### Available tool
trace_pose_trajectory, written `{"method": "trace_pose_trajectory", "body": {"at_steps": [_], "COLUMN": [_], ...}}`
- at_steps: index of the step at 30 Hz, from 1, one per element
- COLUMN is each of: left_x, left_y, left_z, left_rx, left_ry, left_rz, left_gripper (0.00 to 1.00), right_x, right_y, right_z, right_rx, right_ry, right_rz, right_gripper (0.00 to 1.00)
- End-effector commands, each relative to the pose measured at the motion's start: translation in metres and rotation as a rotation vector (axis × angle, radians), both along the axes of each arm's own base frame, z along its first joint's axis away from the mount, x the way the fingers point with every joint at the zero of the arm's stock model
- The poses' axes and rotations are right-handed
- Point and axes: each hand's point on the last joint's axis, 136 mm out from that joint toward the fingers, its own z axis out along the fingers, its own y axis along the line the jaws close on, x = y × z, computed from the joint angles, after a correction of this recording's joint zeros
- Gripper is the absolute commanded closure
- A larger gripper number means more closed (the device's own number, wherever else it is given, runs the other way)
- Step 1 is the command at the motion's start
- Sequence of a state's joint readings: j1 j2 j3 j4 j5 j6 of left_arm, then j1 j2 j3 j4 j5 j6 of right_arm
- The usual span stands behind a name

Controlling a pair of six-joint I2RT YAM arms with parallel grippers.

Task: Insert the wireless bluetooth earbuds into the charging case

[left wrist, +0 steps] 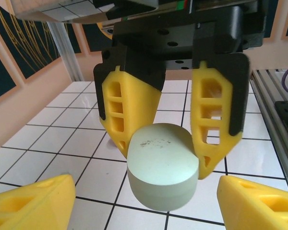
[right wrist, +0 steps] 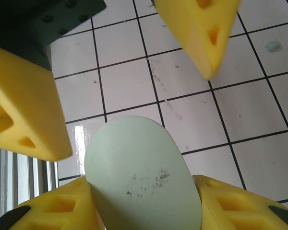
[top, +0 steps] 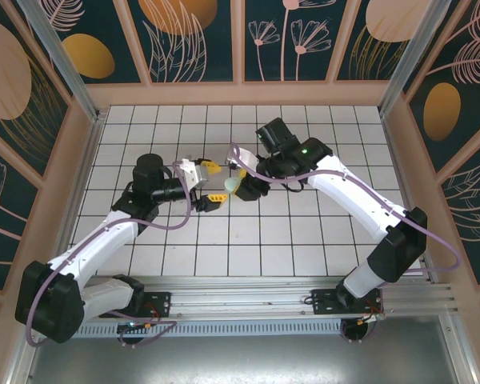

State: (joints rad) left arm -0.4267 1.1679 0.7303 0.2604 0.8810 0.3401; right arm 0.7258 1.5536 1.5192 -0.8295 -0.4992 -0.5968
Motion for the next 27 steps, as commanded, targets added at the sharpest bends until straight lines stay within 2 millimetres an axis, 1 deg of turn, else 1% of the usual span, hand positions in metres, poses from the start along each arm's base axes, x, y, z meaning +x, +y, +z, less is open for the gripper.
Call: {"method": "trace_pose_trajectory", "body": {"at_steps": [1, 6, 10, 18, 21, 24, 27], "left_x": [-0.003, -0.005, -0.006, -0.006, -0.006, -0.005, -0.005], "left_y": [-0.005, -0.007, -0.008, -0.011, -0.012, -0.013, -0.014], "left_z": [0.007, 0.001, -0.001, -0.004, -0.005, -0.007, -0.007], "left_rx": [-0.002, 0.003, 0.008, 0.017, 0.017, 0.018, 0.018], "left_ry": [-0.022, -0.006, -0.004, 0.011, 0.013, 0.017, 0.019], "left_rz": [-0.047, -0.072, -0.084, -0.11, -0.113, -0.115, -0.119], "left_gripper": [0.24, 0.27, 0.31, 0.46, 0.46, 0.43, 0.43], "right_x": [-0.015, -0.015, -0.016, -0.014, -0.014, -0.013, -0.013], "right_y": [0.0, 0.002, 0.003, 0.005, 0.005, 0.006, 0.006], "right_z": [0.015, 0.021, 0.022, 0.02, 0.021, 0.021, 0.022], "right_rx": [0.025, 0.037, 0.039, 0.032, 0.033, 0.035, 0.036], "right_ry": [-0.016, -0.028, -0.031, -0.035, -0.037, -0.041, -0.045], "right_rz": [0.045, 0.052, 0.057, 0.058, 0.059, 0.06, 0.063], "right_gripper": [0.63, 0.63, 0.63, 0.63, 0.63, 0.63, 0.64]}}
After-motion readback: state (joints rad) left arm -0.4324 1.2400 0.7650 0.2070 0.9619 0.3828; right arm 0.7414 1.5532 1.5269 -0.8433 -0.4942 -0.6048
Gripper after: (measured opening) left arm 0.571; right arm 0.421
